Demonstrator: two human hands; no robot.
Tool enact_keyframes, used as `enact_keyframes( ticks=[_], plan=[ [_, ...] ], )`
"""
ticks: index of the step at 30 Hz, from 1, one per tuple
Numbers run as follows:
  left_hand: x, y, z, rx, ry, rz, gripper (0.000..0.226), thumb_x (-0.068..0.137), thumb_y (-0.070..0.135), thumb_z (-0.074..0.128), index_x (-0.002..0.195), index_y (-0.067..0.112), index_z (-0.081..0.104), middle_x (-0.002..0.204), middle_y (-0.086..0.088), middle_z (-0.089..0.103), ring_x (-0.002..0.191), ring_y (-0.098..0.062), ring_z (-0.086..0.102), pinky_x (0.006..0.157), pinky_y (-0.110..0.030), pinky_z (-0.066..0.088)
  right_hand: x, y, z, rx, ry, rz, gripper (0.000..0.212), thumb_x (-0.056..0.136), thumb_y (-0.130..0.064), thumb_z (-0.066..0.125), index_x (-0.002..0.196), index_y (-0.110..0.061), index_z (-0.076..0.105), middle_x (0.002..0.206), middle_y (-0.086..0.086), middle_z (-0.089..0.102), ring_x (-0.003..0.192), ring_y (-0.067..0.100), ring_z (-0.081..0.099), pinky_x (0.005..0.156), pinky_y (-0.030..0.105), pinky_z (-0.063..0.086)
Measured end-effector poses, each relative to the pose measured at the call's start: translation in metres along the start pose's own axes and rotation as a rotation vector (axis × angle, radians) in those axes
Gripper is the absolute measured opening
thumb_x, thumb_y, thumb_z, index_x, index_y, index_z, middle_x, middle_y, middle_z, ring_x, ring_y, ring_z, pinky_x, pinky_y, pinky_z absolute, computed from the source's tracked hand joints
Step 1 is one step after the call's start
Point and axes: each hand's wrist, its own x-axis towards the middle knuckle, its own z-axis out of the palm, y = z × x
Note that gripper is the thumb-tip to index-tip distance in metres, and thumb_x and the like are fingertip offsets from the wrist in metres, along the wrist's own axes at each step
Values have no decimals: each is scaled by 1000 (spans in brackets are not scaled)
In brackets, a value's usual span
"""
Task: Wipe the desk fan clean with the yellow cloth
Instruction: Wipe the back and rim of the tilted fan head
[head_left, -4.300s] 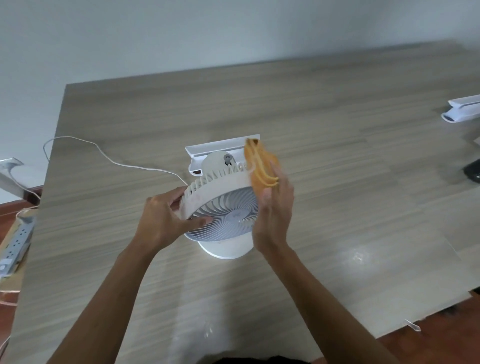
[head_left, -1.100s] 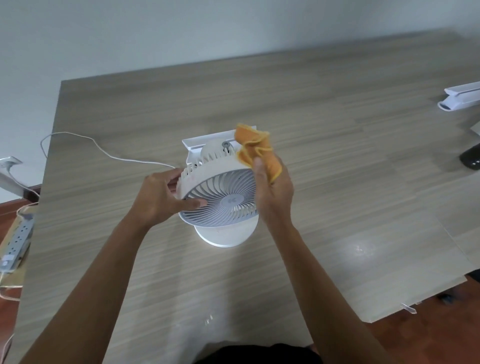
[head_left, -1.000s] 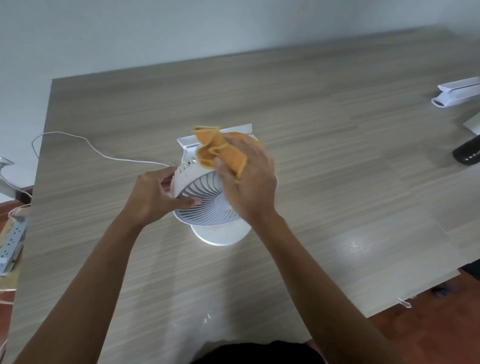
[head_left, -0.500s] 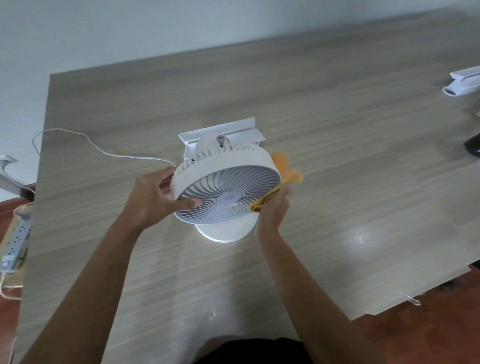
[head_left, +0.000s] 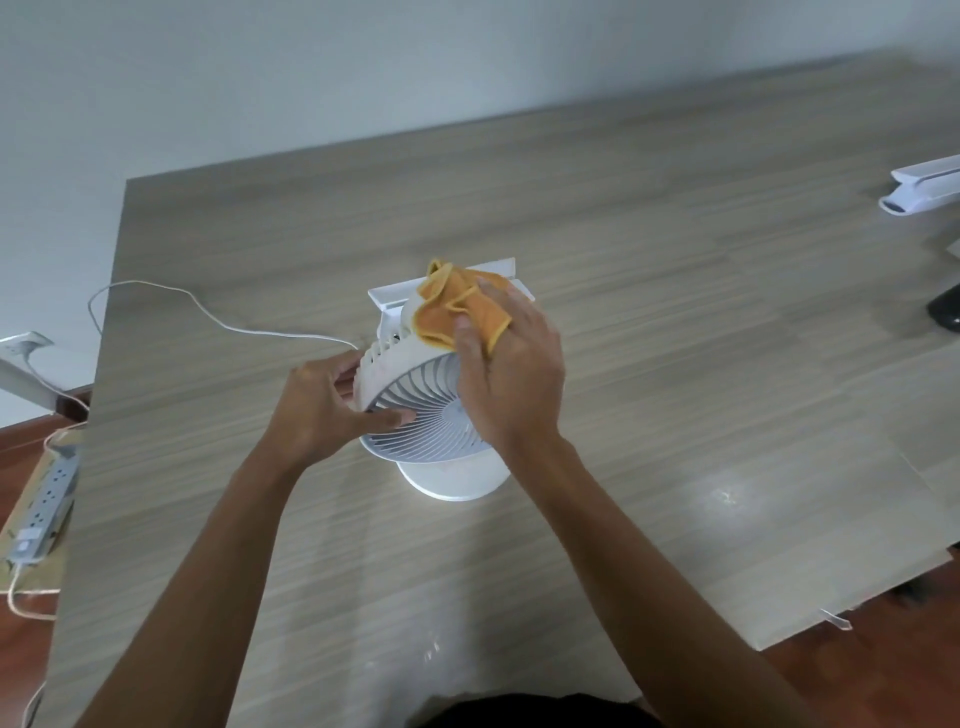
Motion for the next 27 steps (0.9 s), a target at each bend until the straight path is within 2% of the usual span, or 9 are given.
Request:
enact_keyframes(
  ticks=[3,6,9,11,13,16,20,24,27],
  plan=[
    [-3,0,0,27,-3,4,64,50,22,96,107,14,69,94,5,75,87,-4,72,75,-12,55,-5,-10,-3,-113,-3,-93,43,94,-37,47,121,-10,67,131,2,64,127,31,52,105,48,38],
    [-5,6,5,97,10,45,46,47,36,84,86,17,69,73,9,73,72,-5,68,67,-7,51,-16,-30,-5,-242,-125,-242,46,89,-41,49,122,-14,66,136,3,60,133,35,45,112,50,28],
    [-6,14,6,196,48,9,29,58,18,82,80,15,63,66,8,64,76,-18,64,57,-3,41,-15,-48,-6,-322,-302,-269,59,86,-49,39,134,-18,56,146,4,50,140,34,34,117,49,19],
    [-9,13,-3,247,-34,-28,67,48,44,85,107,20,65,96,5,70,97,-19,64,78,-16,48,-5,-45,-15,-237,-392,-261,65,87,-49,32,144,-18,43,154,9,39,144,32,29,118,48,17],
    [-17,12,-23,229,-97,-85,119,34,67,84,140,28,47,137,9,58,125,-12,53,105,-34,43,7,-33,-32,73,-451,-263,62,91,-36,36,148,-10,36,157,16,31,145,32,27,120,45,17],
    [-34,32,-49,61,-35,-128,145,30,64,88,153,19,24,154,9,34,139,-6,36,112,-28,30,18,-2,-57,343,-276,-166,49,94,-18,39,140,-3,46,150,15,43,139,25,39,118,31,24],
    [-33,79,-23,24,235,149,93,66,58,75,145,21,43,149,2,46,136,-10,44,115,-35,35,25,36,-55,325,-179,157,37,96,-18,41,128,-14,60,128,2,64,119,15,56,104,31,42],
    [-5,101,47,545,358,403,58,90,54,48,132,16,59,144,-9,53,137,-29,43,115,-41,33,30,52,-39,375,-350,267,34,99,-23,39,99,-19,73,95,-4,73,88,7,64,81,28,49],
    [11,101,82,818,340,367,56,94,54,35,137,24,54,140,-8,57,132,-30,49,110,-47,36,30,58,-31,419,-337,251,35,97,-15,43,64,-14,55,58,-6,52,57,9,47,60,30,39]
  ],
)
